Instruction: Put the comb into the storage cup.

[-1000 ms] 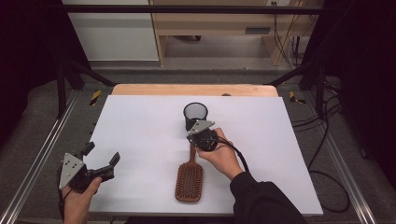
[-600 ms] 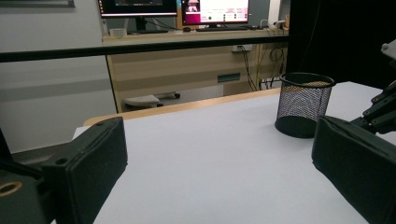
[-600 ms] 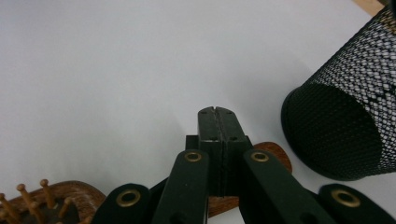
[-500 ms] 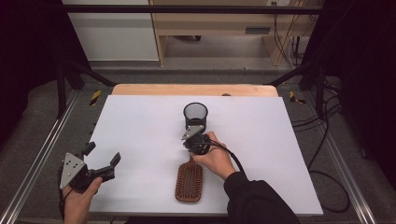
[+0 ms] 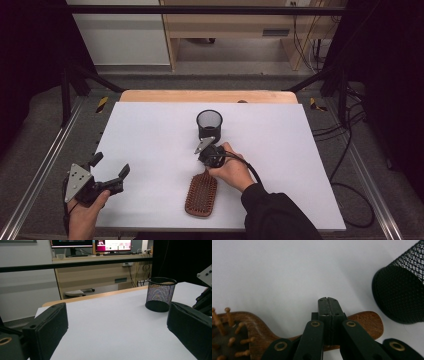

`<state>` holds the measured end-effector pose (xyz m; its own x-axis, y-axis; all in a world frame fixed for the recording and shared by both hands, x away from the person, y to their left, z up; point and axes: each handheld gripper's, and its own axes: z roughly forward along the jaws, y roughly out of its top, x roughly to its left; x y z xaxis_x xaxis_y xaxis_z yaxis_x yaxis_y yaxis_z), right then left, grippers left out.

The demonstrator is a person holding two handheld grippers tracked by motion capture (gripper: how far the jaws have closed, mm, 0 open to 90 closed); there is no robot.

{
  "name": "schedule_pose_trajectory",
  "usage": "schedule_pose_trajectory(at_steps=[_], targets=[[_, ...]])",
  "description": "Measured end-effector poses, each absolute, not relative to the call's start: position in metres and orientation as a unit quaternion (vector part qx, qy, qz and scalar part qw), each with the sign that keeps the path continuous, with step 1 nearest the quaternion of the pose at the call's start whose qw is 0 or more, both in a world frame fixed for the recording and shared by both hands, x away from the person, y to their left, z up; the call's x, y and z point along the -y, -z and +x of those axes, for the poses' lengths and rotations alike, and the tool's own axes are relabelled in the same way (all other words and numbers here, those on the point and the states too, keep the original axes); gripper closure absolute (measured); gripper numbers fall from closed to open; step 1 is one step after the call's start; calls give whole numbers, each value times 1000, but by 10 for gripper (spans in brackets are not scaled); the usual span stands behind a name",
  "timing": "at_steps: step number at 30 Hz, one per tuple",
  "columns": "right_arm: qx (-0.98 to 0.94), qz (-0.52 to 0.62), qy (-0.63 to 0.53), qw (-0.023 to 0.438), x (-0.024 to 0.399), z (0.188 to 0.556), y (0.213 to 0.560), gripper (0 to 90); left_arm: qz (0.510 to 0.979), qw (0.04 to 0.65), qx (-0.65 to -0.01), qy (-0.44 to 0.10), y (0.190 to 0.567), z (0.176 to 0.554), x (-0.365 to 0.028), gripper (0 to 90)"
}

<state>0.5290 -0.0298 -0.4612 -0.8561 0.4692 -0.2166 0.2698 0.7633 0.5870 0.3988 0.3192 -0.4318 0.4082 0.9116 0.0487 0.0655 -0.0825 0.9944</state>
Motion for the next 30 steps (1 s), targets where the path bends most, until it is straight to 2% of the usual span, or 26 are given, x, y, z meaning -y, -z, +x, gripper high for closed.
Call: schedule_pose_trajectory(at_steps=[14,30], targets=[[-918,230,-276,166,70,513,461,900,638,548,-386,-379,433,400,-318,38],[-915,239,-286,155,102,465,463,900,638,545,-389,-379,433,400,-319,38]])
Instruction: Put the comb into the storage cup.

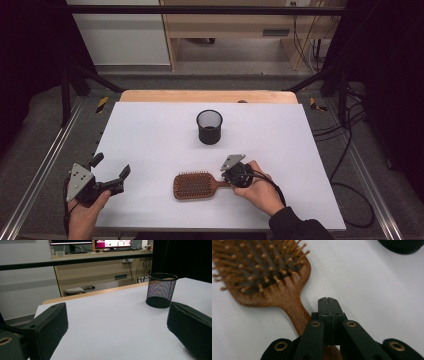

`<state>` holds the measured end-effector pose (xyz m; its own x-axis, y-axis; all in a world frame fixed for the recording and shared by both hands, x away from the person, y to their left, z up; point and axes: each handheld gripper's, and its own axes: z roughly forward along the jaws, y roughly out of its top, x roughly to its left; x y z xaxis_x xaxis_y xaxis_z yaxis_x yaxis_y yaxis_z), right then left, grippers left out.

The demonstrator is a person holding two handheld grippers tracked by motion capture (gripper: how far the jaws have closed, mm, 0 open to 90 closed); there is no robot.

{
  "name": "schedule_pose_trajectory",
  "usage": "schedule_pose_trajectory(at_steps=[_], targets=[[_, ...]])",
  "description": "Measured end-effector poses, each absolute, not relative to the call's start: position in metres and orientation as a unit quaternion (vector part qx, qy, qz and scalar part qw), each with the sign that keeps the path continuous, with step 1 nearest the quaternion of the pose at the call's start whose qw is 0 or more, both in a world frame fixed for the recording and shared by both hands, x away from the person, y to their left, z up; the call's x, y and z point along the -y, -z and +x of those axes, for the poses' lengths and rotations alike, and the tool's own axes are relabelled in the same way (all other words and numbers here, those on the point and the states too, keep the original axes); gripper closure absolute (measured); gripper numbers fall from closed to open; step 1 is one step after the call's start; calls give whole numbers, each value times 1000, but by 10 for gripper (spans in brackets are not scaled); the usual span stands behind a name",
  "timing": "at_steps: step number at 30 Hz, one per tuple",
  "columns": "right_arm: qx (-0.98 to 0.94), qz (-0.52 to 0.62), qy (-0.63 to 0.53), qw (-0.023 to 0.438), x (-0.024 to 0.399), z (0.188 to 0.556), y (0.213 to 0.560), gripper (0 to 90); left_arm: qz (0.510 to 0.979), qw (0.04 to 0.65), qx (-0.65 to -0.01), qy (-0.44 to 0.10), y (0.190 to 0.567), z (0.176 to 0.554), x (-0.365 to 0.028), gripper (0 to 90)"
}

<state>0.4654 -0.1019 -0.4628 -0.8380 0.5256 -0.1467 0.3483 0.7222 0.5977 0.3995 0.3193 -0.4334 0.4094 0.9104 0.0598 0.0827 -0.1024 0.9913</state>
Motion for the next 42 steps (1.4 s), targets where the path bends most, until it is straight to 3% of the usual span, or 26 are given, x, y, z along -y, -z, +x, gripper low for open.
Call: schedule_pose_trajectory(at_steps=[24,37,42], targets=[[-916,263,-286,97,107,427,458,900,641,541,-390,-380,434,399,-320,38],[-909,279,-296,95,110,425,457,900,641,542,-389,-380,434,399,-320,38],[-898,295,-312,95,114,424,451,840,640,543,-389,-379,434,398,-320,38]])
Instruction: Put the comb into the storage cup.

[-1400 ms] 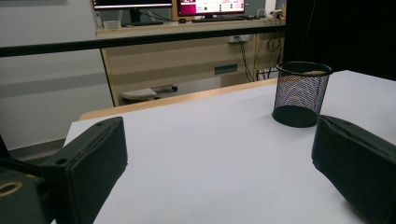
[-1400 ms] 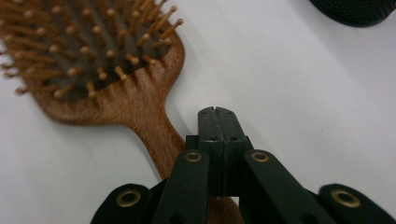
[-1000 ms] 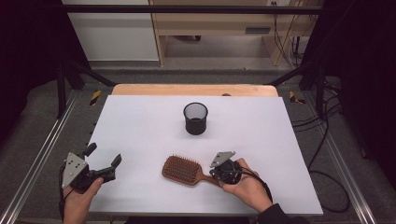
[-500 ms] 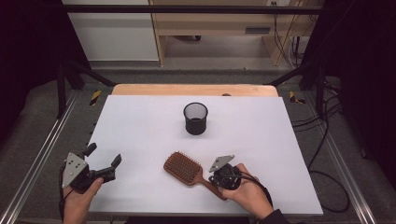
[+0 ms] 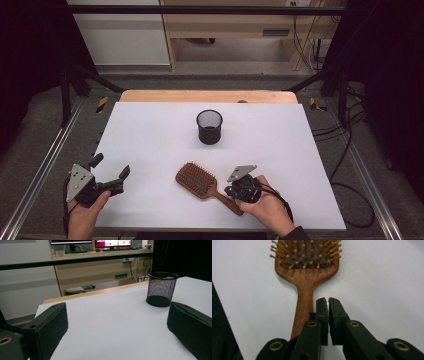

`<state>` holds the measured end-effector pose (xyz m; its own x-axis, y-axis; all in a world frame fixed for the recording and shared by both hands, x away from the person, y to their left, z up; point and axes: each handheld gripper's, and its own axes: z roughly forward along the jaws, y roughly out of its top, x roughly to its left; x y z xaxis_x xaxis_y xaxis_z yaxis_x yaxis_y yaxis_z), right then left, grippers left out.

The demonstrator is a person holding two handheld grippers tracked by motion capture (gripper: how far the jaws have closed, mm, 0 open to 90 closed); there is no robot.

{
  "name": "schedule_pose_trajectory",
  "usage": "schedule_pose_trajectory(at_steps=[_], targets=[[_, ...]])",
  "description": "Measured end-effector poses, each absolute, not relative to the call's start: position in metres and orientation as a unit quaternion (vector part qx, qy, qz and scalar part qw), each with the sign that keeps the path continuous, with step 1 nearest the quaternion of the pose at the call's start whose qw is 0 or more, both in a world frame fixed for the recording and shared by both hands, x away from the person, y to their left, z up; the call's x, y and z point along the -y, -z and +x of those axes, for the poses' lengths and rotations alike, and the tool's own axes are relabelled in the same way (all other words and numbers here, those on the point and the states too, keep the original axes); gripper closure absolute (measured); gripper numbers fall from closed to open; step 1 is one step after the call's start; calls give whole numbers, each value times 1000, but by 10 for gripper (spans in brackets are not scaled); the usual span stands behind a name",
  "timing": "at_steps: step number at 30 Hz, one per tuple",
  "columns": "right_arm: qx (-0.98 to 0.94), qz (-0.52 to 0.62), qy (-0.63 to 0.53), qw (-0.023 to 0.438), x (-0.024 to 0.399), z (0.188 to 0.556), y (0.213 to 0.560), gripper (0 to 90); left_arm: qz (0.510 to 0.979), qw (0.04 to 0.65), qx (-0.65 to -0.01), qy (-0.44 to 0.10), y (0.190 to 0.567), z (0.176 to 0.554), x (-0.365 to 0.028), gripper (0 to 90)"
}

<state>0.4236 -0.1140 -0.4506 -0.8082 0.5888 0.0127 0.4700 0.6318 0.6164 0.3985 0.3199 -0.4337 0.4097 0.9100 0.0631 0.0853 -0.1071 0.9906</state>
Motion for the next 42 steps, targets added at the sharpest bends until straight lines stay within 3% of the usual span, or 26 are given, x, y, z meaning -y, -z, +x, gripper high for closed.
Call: schedule_pose_trajectory(at_steps=[3,17,23,42], targets=[[-895,297,-319,95,115,422,447,769,639,544,-389,-380,434,398,-320,38],[-888,304,-324,118,105,416,441,262,640,544,-388,-380,434,398,-320,38],[-886,316,-319,119,99,418,441,123,640,543,-389,-379,434,399,-320,38],[-899,307,-300,89,76,420,445,74,637,545,-391,-379,434,399,-321,35]])
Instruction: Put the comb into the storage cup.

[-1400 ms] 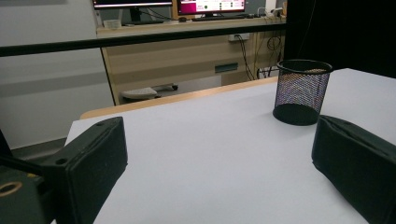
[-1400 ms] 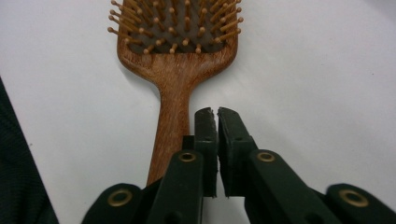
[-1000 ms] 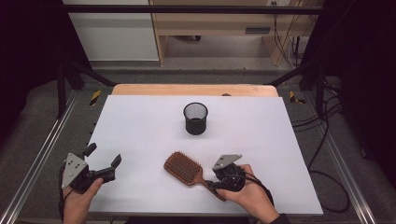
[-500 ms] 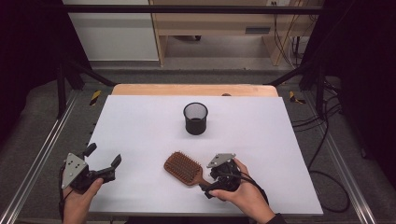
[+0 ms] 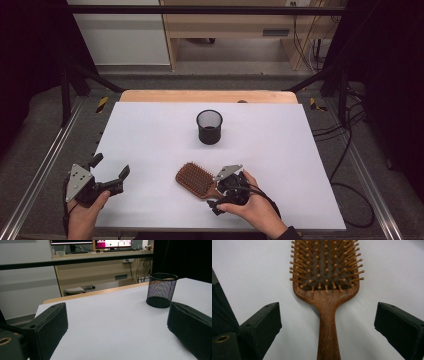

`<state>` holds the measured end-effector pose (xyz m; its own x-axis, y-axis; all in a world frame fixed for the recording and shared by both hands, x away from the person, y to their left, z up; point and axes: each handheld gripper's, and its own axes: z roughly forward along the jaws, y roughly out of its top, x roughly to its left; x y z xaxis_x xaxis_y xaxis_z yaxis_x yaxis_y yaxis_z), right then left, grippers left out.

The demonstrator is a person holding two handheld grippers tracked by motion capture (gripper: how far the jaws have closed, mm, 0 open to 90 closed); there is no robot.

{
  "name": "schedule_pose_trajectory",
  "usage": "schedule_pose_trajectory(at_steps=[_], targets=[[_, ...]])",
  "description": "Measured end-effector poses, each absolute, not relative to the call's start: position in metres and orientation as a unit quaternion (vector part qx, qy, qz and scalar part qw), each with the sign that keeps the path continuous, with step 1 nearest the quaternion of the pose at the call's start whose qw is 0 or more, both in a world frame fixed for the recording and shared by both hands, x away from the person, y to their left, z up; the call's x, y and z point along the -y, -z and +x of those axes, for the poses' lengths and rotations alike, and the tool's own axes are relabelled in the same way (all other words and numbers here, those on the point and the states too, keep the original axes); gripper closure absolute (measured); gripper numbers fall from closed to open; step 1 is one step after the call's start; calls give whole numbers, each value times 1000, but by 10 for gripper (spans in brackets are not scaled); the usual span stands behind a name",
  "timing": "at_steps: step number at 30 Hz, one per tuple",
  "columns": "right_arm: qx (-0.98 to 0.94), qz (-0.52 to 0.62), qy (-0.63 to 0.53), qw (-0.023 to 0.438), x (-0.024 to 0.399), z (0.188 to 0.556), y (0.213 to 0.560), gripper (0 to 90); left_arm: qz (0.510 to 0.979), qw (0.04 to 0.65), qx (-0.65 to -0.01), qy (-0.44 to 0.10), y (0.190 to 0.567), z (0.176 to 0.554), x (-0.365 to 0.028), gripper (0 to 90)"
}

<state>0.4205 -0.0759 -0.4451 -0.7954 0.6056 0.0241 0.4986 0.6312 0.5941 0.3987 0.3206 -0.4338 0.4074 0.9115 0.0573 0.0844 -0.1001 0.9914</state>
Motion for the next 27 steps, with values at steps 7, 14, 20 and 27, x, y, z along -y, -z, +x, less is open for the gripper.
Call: schedule_pose_trajectory(at_steps=[7,14,20,27], targets=[[-903,305,-290,80,72,421,450,74,638,545,-390,-379,434,399,-320,34],[-907,305,-281,72,69,420,455,74,638,545,-390,-379,434,399,-320,33],[-911,300,-273,74,68,421,458,77,638,546,-389,-379,434,399,-320,32],[-913,303,-266,71,68,421,461,79,638,546,-389,-379,434,399,-320,32]])
